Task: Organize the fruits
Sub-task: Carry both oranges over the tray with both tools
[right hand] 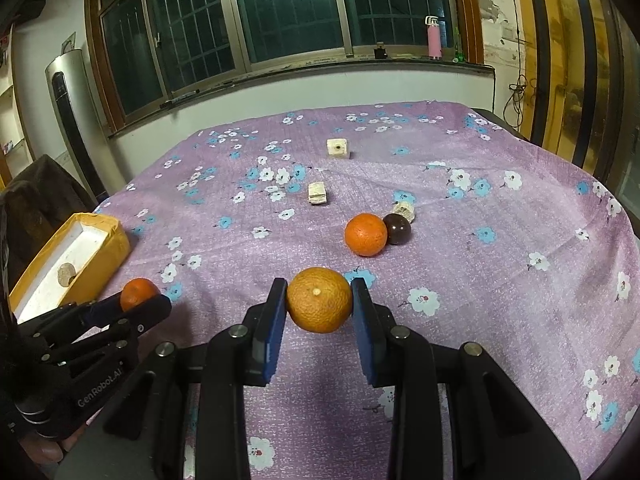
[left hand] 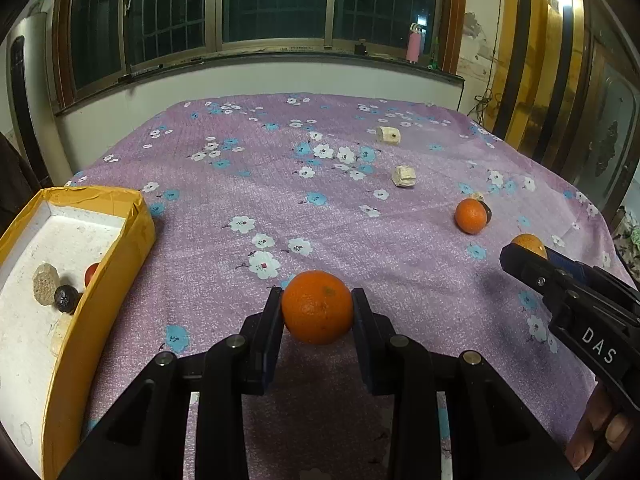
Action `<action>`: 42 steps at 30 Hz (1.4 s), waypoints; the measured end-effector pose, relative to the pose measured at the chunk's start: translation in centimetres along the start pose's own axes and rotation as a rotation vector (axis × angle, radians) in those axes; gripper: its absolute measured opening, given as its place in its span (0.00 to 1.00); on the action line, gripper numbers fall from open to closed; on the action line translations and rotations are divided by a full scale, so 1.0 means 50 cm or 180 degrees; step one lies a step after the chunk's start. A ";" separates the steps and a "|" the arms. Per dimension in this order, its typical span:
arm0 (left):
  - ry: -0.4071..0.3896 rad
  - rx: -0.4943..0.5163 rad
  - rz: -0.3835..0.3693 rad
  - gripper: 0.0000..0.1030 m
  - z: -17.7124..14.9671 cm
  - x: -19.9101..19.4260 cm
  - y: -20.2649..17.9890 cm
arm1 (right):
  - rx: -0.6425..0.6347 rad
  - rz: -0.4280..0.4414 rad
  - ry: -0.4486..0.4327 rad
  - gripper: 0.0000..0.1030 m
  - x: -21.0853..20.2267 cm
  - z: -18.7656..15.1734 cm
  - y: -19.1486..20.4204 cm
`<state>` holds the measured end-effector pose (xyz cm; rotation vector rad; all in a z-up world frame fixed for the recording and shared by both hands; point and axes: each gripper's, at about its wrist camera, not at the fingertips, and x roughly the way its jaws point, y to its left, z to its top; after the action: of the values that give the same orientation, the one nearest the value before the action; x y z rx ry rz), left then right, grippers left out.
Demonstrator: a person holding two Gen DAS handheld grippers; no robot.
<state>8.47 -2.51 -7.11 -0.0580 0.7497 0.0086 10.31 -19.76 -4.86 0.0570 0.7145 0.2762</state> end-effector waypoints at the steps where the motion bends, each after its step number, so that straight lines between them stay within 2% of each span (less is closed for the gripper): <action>1: 0.0002 0.0008 0.0002 0.31 0.000 0.000 -0.001 | -0.0002 -0.0003 -0.0002 0.33 0.000 0.000 0.000; 22: -0.0009 0.0022 0.0027 0.31 -0.001 -0.002 -0.002 | 0.0022 -0.0033 0.0021 0.32 0.002 -0.001 -0.010; 29: -0.0026 0.0019 0.0166 0.31 0.008 -0.009 -0.002 | 0.0024 -0.0072 0.0039 0.33 0.005 -0.001 -0.010; 36: -0.0002 0.0037 0.0168 0.31 0.001 -0.061 0.004 | 0.0006 -0.0128 0.0050 0.32 0.008 -0.002 -0.006; 42: 0.0004 -0.0029 0.0234 0.31 -0.013 -0.105 0.045 | -0.0011 -0.0153 0.0055 0.32 0.008 -0.002 -0.005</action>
<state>4.13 -0.21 -4.13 -0.0391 0.7529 0.0819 10.59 -19.88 -5.22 0.0341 0.7317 0.2320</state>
